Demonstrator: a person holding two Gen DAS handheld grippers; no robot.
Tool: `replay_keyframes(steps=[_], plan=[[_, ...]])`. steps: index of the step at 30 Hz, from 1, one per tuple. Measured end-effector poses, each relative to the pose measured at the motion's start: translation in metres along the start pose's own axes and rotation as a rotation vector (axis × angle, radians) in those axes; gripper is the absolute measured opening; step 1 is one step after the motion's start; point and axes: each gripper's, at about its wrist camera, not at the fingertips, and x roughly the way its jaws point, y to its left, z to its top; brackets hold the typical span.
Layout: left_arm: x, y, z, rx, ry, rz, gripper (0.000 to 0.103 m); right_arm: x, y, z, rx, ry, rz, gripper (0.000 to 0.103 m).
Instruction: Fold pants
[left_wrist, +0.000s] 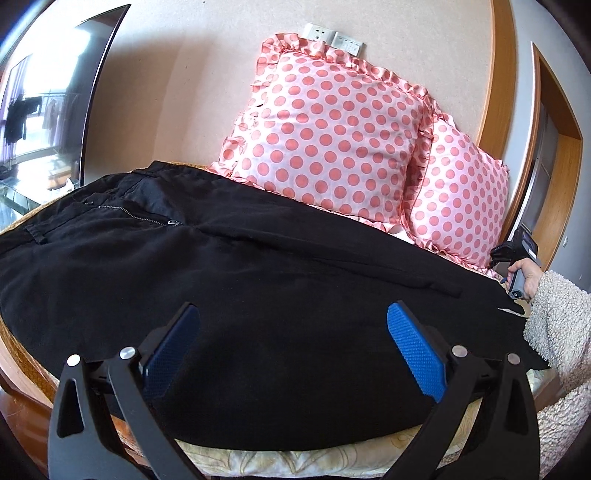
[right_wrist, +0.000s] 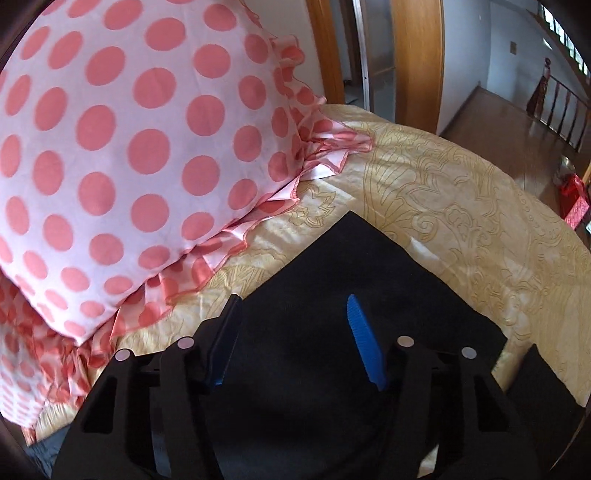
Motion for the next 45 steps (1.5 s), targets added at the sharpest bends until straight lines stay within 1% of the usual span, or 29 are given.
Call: replay_keyframes(steps=[2,4,7,10,12,13,14,15,16,17,19,21,25,28,31,33,36,38,40,41,43,45], plan=[[0.005,0.004,-0.001,-0.013,-0.005,-0.006,0.101,0.012,0.008,0.006,0.002,-0.012,-0.044,0.061],[0.009,0.004,-0.002,-0.006,-0.002,-0.012,0.101,0.018,0.016,0.01,0.009,-0.026,-0.08,0.061],[0.017,0.0,-0.003,0.028,0.012,-0.009,0.101,0.029,0.028,0.014,-0.014,-0.034,-0.161,0.061],[0.024,-0.004,-0.007,0.056,0.031,-0.007,0.101,0.039,0.034,0.012,-0.03,-0.023,-0.205,0.061],[0.027,-0.005,-0.008,0.061,0.042,-0.012,0.101,0.04,0.039,0.008,-0.064,-0.051,-0.23,0.056],[0.028,-0.005,-0.009,0.063,0.046,-0.01,0.101,0.043,0.04,0.008,-0.075,-0.062,-0.227,0.053],[0.028,-0.005,-0.009,0.064,0.046,-0.01,0.101,0.041,0.04,0.007,-0.077,-0.07,-0.214,0.041],[0.027,-0.005,-0.01,0.063,0.046,-0.011,0.101,0.039,0.039,0.005,-0.072,-0.072,-0.202,0.024],[0.027,-0.005,-0.01,0.06,0.046,-0.012,0.101,0.035,0.038,0.004,-0.063,-0.074,-0.215,0.014],[0.026,-0.005,-0.01,0.056,0.047,-0.013,0.101,0.033,0.032,0.004,-0.045,-0.073,-0.204,0.005],[0.024,-0.004,-0.01,0.052,0.049,-0.013,0.101,0.035,0.012,0.007,0.029,-0.069,-0.105,0.003],[0.02,-0.003,-0.011,0.051,0.048,-0.013,0.101,0.028,-0.004,0.004,0.094,-0.076,-0.019,0.002],[0.01,-0.002,-0.012,0.035,0.044,-0.019,0.101,0.001,-0.028,-0.003,0.122,-0.126,0.113,0.002],[0.001,-0.001,-0.013,0.023,0.036,-0.02,0.101,-0.034,-0.051,-0.014,0.121,-0.164,0.254,0.002],[-0.007,-0.002,-0.016,0.009,0.036,-0.034,0.101,-0.083,-0.08,-0.041,0.107,-0.218,0.39,0.001],[-0.012,-0.003,-0.018,0.003,0.039,-0.046,0.101,-0.109,-0.106,-0.06,0.09,-0.258,0.453,0.001],[-0.018,-0.005,-0.021,-0.002,0.034,-0.062,0.101,-0.156,-0.146,-0.113,0.073,-0.306,0.52,0.001],[-0.022,-0.008,-0.023,-0.005,0.031,-0.078,0.101,-0.166,-0.175,-0.15,0.086,-0.299,0.537,0.001],[-0.024,-0.011,-0.024,-0.01,0.031,-0.092,0.101,-0.163,-0.199,-0.183,0.13,-0.263,0.52,0.001],[-0.025,-0.013,-0.025,-0.011,0.033,-0.103,0.101,-0.157,-0.209,-0.193,0.153,-0.231,0.511,0.001],[-0.027,-0.018,-0.027,-0.009,0.039,-0.125,0.101,-0.136,-0.221,-0.201,0.193,-0.164,0.519,0.001],[-0.03,-0.023,-0.027,-0.003,0.042,-0.139,0.101,-0.124,-0.227,-0.206,0.235,-0.126,0.543,0.002]])
